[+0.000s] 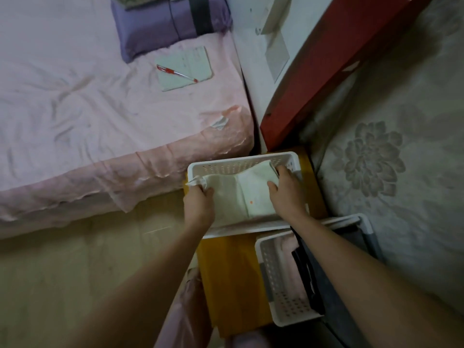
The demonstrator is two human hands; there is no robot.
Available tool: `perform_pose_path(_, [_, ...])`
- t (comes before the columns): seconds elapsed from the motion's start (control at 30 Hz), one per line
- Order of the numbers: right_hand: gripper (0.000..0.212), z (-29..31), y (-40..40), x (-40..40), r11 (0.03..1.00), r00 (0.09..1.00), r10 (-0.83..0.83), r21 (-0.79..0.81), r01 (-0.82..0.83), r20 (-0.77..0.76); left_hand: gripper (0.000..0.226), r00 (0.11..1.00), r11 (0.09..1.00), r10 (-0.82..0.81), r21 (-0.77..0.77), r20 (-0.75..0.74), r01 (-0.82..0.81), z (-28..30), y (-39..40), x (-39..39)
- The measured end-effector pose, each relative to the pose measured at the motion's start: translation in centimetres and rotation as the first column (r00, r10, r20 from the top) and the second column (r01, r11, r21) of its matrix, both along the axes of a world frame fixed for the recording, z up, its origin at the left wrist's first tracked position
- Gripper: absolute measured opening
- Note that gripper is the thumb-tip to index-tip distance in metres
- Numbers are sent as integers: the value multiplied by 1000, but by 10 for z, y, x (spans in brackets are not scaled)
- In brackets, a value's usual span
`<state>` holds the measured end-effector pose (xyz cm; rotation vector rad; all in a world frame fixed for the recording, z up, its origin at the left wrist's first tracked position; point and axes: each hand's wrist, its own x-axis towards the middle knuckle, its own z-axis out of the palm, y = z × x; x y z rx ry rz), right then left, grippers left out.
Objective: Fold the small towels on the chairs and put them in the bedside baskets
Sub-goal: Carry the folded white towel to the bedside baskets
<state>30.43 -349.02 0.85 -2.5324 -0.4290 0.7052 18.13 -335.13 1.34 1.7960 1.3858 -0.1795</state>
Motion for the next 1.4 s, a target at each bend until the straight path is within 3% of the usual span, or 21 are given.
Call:
perform_pose_path(0.13, [32, -13, 8, -6, 1000, 999, -23, -13, 23, 42, 16, 999, 1000, 14, 16, 39, -14, -10, 0, 6])
perform_pose_path(0.37, [46, -28, 5, -11, 993, 996, -6, -118, 16, 91, 17, 997, 998, -63, 31, 46, 61, -22, 8, 4])
perform_pose_path(0.47, [58, -20, 4, -24, 980, 945, 143, -178, -93, 294, 18, 976, 983, -51, 182, 214, 11, -12, 15, -13])
perform_pose_path(0.53, [60, -17, 14, -31, 942, 890, 329, -173, -287, 316, 27, 955, 957, -74, 290, 289, -13, -15, 24, -25])
perform_pose_path(0.6, [62, -21, 30, -38, 847, 829, 532, -108, -521, 173, 38, 945, 974, -67, 226, 320, -7, -26, 30, -31])
perform_pose_path(0.67, [65, -34, 46, -43, 705, 696, 708, -75, -705, 119, 39, 935, 998, -27, 55, 354, 8, -36, 33, -32])
perform_pose_path(0.77, [70, -59, 63, -53, 579, 575, 815, -101, -809, 73, 28, 921, 989, 17, -143, 389, 42, -44, 33, -29])
perform_pose_path(0.97, [80, -102, 68, -62, 556, 566, 823, -290, -779, 58, 23, 871, 993, 74, -120, 485, -18, -55, 30, -28])
perform_pose_path(1.2, [76, -124, 73, -62, 524, 526, 845, -337, -783, 91, 24, 889, 999, 15, -50, 457, 9, -66, 31, -31])
perform_pose_path(1.23, [76, -118, 73, -61, 523, 534, 843, -329, -786, 64, 24, 899, 999, -20, -15, 438, 30, -68, 31, -32])
perform_pose_path(1.3, [76, -101, 70, -57, 533, 556, 831, -322, -783, 22, 42, 920, 970, -183, 215, 347, 111, -67, 35, -33])
perform_pose_path(1.4, [73, -75, 47, -52, 679, 682, 721, -314, -663, 119, 52, 887, 779, -443, 545, 130, 309, -58, 40, -20])
